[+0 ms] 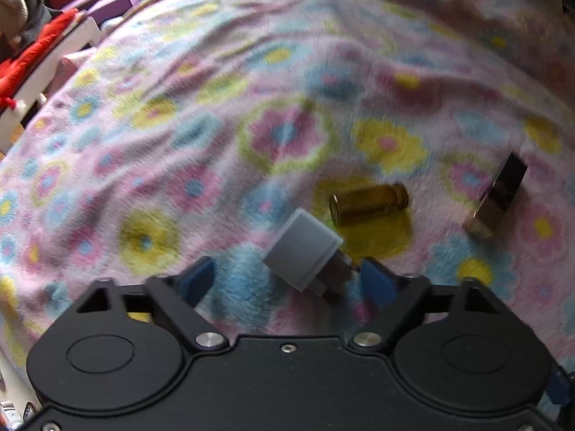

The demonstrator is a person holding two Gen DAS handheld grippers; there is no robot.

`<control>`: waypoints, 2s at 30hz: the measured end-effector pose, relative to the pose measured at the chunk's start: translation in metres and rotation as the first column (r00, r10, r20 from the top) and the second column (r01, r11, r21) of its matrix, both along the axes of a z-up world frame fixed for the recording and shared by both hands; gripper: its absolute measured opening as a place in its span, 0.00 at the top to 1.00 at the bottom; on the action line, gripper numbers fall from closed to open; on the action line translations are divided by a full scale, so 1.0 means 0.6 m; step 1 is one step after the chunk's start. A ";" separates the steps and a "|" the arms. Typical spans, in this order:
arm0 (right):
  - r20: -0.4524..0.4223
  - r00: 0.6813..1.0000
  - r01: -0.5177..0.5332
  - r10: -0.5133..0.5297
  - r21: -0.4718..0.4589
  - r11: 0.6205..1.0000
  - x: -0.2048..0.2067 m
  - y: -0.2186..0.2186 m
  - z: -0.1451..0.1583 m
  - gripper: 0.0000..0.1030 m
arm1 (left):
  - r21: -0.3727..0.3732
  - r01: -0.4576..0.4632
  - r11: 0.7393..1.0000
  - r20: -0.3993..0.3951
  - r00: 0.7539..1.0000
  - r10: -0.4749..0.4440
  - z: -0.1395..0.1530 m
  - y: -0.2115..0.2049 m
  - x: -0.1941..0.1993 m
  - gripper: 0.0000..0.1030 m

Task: Organize rigid objects
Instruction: 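Close the left tool on the white plug adapter and lift it while the right tool holds the case, then carry the case and adapter to the basket and open the left tool to drop the adapter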

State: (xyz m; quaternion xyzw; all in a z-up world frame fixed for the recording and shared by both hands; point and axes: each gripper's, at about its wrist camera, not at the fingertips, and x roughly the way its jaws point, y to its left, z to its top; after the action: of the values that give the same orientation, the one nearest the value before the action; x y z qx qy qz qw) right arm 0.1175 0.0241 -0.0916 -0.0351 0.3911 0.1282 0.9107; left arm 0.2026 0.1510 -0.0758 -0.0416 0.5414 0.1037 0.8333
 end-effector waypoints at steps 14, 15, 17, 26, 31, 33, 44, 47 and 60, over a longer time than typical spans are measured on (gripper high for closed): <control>-0.005 1.000 -0.005 0.005 0.014 1.000 -0.009 0.005 0.013 0.13 | -0.216 -0.110 0.970 0.118 0.983 0.138 0.066 0.061 -0.028 0.93; -0.005 1.000 -0.008 0.008 0.017 1.000 -0.009 0.005 0.014 0.13 | -0.216 -0.112 0.970 0.129 0.981 0.143 0.074 0.063 -0.030 0.93; -0.006 1.000 -0.011 0.011 0.018 1.000 -0.009 0.006 0.015 0.13 | -0.220 -0.116 0.969 0.143 0.978 0.149 0.081 0.068 -0.032 0.93; -0.025 1.000 -0.014 0.014 0.013 1.000 -0.003 0.003 0.011 0.13 | -0.182 -0.143 0.973 0.089 0.983 0.162 0.055 0.080 -0.008 0.46; -0.033 0.999 -0.018 0.019 0.017 1.000 -0.002 0.003 0.009 0.13 | -0.204 -0.150 0.967 0.114 0.978 0.175 0.062 0.088 -0.007 0.40; -0.037 0.999 -0.019 0.020 0.020 1.000 -0.003 0.004 0.008 0.13 | -0.194 -0.168 0.967 0.107 0.976 0.191 0.059 0.092 -0.007 0.37; -0.045 0.999 -0.028 0.030 0.040 0.999 -0.010 0.008 0.011 0.13 | -0.206 -0.180 0.962 0.070 0.978 0.198 0.032 0.101 0.007 0.37; -0.047 0.998 -0.031 0.033 0.037 0.999 -0.013 0.009 0.011 0.13 | -0.210 -0.175 0.962 0.062 0.980 0.191 0.024 0.100 0.014 0.40; -0.024 0.999 -0.042 0.044 0.049 0.998 -0.026 0.014 0.032 0.13 | -0.237 -0.163 0.958 0.125 0.973 0.196 0.042 0.091 0.005 0.55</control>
State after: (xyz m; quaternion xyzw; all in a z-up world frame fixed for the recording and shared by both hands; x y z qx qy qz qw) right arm 0.1017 0.0323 -0.0727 -0.0199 0.3982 0.1576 0.9034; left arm 0.2059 0.2058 -0.0504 -0.1925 0.4807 0.1135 0.8479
